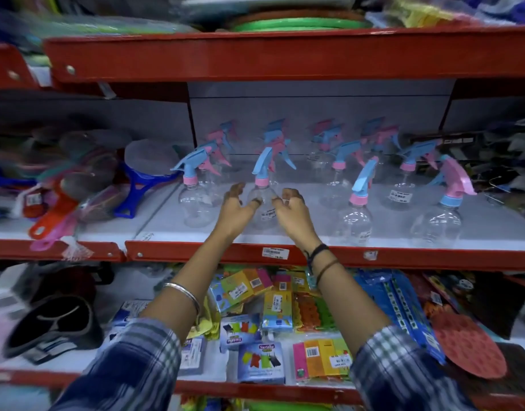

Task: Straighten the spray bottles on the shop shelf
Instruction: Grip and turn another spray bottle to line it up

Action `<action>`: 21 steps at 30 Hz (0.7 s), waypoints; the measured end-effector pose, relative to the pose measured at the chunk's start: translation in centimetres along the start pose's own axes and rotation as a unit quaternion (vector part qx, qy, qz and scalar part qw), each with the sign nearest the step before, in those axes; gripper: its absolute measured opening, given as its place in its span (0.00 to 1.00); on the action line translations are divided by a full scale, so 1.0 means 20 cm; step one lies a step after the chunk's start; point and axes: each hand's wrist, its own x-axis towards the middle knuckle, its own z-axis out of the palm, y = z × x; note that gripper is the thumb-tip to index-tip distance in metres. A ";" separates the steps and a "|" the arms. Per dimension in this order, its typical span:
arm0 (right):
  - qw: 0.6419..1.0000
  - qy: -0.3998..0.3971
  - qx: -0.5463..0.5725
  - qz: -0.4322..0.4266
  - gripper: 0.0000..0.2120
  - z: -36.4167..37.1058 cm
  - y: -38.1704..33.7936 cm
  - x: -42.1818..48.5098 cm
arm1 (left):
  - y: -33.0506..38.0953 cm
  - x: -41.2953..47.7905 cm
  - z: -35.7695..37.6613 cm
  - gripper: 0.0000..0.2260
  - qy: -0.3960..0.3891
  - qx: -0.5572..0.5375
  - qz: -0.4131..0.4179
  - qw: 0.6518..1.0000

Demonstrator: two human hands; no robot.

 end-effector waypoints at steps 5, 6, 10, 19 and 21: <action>0.997 -0.048 -0.001 0.057 0.19 0.03 0.00 0.08 | 0.00 0.01 -0.03 0.23 -0.056 -0.003 0.017 0.998; 0.998 -0.041 0.005 0.054 0.17 0.03 0.00 0.07 | 0.00 0.00 -0.04 0.23 -0.059 -0.004 0.022 0.998; 0.999 -0.016 0.012 0.043 0.20 0.01 -0.01 0.01 | 0.02 -0.05 -0.08 0.23 -0.081 0.007 0.052 0.995; 0.998 -0.037 -0.018 0.037 0.19 -0.06 0.02 -0.14 | 0.00 -0.21 -0.11 0.24 -0.091 0.027 0.063 0.994; 0.998 -0.045 -0.036 0.036 0.18 -0.07 0.01 -0.16 | 0.00 -0.23 -0.11 0.23 -0.090 0.025 0.060 0.994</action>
